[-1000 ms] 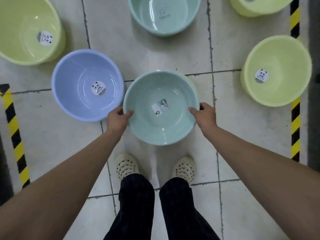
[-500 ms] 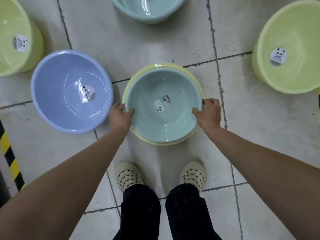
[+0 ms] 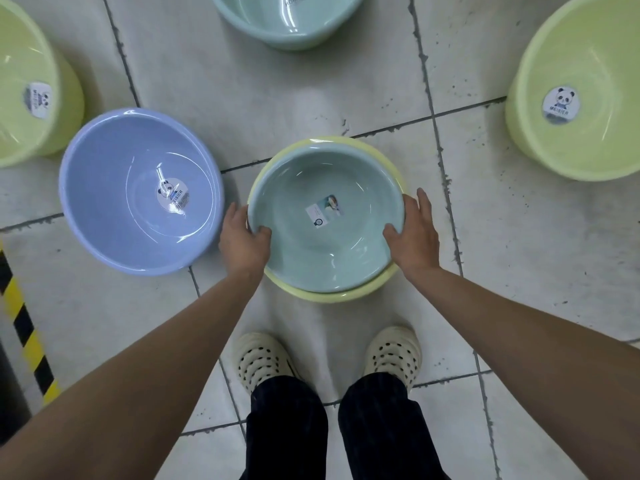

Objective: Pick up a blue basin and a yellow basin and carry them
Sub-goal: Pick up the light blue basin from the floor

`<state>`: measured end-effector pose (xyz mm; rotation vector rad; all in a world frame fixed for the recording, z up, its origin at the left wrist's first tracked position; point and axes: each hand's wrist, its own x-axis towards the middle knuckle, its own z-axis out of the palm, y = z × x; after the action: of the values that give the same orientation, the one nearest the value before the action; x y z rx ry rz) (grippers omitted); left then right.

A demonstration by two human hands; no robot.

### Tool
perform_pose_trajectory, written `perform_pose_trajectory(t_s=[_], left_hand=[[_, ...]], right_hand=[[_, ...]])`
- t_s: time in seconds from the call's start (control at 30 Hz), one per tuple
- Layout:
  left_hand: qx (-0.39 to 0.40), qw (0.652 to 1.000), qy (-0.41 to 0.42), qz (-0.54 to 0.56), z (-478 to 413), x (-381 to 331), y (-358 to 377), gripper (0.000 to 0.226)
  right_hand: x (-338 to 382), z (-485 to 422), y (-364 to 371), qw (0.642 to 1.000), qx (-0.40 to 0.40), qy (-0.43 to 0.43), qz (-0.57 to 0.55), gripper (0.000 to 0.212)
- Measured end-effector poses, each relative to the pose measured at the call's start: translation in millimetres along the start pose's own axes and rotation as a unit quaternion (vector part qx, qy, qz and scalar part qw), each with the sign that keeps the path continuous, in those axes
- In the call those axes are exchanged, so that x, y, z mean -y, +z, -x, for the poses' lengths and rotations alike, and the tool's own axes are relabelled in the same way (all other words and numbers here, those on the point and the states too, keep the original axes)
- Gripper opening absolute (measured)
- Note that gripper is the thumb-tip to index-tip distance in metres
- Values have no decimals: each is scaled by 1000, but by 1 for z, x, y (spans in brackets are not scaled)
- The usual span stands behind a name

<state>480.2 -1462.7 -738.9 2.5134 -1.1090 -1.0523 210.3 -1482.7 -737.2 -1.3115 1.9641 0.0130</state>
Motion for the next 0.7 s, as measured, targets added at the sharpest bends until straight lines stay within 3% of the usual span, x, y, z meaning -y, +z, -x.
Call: perform_pose_trajectory(t_s=[0.2, 0.37, 0.47, 0.63, 0.7], left_hand=[[-25, 1000, 15, -11, 6, -15, -2, 50], [4, 997, -6, -70, 11, -19, 0, 45], [24, 996, -16, -83, 11, -12, 5, 39], [13, 1000, -10, 1, 12, 0, 4, 62], [25, 997, -32, 62, 7, 5, 0, 70]], right_hand=[[7, 5, 3, 997, -13, 0, 76, 42], [22, -2, 3, 990, 23, 54, 130, 52], [22, -3, 4, 989, 28, 38, 139, 55], [-3, -1, 2, 993, 19, -66, 92, 66], [-10, -6, -4, 999, 40, -35, 7, 76]])
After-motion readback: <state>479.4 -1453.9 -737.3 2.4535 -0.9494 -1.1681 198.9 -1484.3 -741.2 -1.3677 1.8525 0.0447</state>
